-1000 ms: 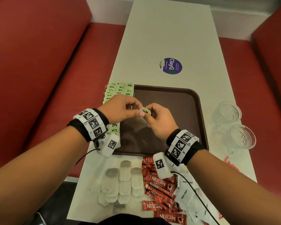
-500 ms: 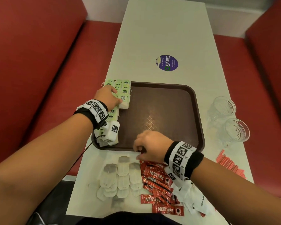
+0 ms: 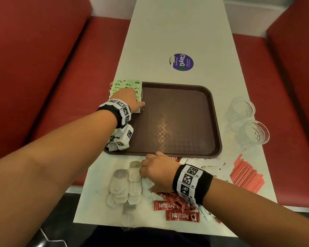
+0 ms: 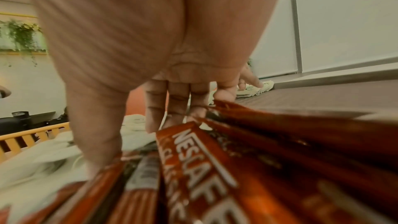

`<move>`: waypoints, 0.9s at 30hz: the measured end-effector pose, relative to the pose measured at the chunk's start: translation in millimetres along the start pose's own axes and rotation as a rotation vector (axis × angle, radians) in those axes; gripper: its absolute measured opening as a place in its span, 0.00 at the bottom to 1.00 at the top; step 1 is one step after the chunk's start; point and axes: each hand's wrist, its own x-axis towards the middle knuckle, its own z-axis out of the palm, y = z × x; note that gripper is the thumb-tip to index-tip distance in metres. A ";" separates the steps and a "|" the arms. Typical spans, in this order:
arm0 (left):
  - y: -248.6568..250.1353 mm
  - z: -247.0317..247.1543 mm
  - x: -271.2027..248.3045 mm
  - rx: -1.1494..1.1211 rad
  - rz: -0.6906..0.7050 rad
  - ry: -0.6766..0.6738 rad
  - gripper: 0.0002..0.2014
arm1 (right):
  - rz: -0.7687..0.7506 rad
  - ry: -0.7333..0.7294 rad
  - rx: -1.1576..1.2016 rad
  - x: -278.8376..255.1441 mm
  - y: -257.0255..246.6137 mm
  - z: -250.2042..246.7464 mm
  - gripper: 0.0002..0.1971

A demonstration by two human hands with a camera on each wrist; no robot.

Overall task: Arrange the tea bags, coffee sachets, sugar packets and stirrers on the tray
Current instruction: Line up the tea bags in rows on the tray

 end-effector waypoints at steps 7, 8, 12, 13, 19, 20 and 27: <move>4.0 -6.4 -22.7 -0.065 0.053 0.046 0.18 | 0.079 0.001 -0.003 1.1 -3.3 -4.6 0.06; 2.0 -8.7 -32.3 -0.111 0.092 0.063 0.16 | 0.084 -0.004 -0.008 1.5 -3.1 -5.3 0.05; -14.9 -17.7 -92.5 -0.241 0.300 0.039 0.06 | 0.090 0.032 0.010 -0.5 -0.7 -12.5 0.09; -19.8 -18.5 -109.0 -0.223 0.345 0.001 0.05 | 0.096 0.058 0.033 -1.6 0.5 -15.0 0.08; -42.7 8.5 -181.0 -0.004 0.556 -0.270 0.09 | 0.152 0.348 0.410 -10.0 1.8 -15.9 0.11; -45.5 16.1 -187.9 0.039 0.585 -0.286 0.12 | 0.171 0.381 0.448 -10.0 0.1 -15.5 0.11; -51.0 50.7 -205.2 0.148 0.649 -0.224 0.18 | 0.288 0.471 0.587 -12.9 -11.2 -13.6 0.15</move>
